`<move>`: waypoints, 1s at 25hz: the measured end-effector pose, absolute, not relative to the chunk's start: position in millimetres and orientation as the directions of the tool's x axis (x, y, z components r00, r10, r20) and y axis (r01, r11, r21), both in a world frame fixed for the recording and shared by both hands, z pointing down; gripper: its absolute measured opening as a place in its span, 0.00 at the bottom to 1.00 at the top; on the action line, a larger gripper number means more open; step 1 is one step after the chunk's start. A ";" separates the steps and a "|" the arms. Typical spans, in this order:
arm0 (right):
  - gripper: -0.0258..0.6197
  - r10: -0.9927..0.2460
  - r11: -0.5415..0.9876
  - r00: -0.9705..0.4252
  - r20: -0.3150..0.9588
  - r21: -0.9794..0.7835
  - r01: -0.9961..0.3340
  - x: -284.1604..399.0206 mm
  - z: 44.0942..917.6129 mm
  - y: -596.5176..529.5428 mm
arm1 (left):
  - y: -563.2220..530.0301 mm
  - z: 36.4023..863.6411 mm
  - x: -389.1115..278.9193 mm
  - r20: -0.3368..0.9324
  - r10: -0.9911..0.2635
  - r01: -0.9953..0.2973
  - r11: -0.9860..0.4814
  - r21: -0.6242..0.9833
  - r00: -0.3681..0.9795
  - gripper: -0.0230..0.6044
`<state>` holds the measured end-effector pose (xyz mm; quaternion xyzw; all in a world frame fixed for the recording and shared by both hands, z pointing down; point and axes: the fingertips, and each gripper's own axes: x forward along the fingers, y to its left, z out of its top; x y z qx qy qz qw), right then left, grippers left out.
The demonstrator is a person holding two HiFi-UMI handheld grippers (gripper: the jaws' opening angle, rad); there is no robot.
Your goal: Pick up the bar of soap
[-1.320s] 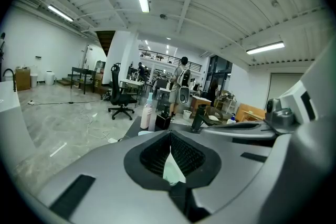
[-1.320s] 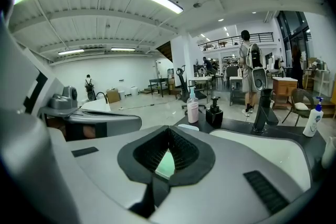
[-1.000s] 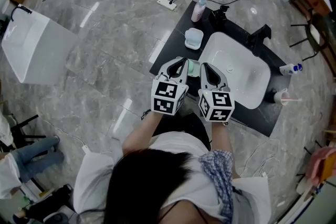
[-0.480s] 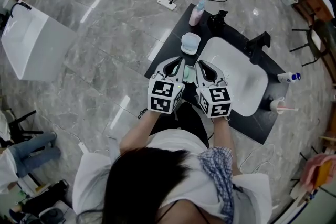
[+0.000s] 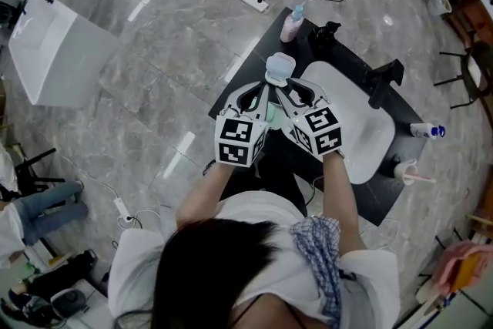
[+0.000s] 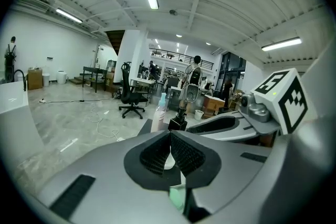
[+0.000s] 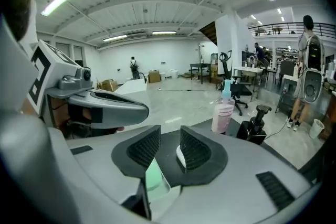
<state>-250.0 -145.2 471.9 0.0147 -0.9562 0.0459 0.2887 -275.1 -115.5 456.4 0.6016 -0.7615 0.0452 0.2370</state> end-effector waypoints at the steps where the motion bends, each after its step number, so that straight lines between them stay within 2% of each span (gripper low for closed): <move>1: 0.21 0.008 0.996 -0.830 0.558 -0.076 -0.041 -252.4 473.7 -149.8 | -117.7 457.6 -274.4 0.420 -0.892 -0.937 0.275 0.215 -0.165 0.05; 3: 0.24 0.037 0.997 -0.820 0.572 -0.072 -0.005 -258.0 478.6 -157.6 | -121.4 460.2 -273.5 0.429 -0.888 -0.936 0.280 0.213 -0.168 0.05; 7: 0.37 0.133 0.991 -0.762 0.634 -0.074 0.111 -267.7 497.2 -163.2 | -127.2 465.6 -274.1 0.443 -0.879 -0.934 0.291 0.206 -0.176 0.05; 17: 0.43 0.205 0.973 -0.663 0.720 -0.075 0.219 -284.5 536.5 -190.1 | -136.2 479.9 -283.6 0.481 -0.848 -0.915 0.352 0.199 -0.222 0.05; 25: 0.44 0.253 0.952 -0.585 0.771 -0.091 0.291 -294.0 567.5 -201.1 | -149.1 485.3 -291.7 0.498 -0.833 -0.909 0.373 0.187 -0.239 0.05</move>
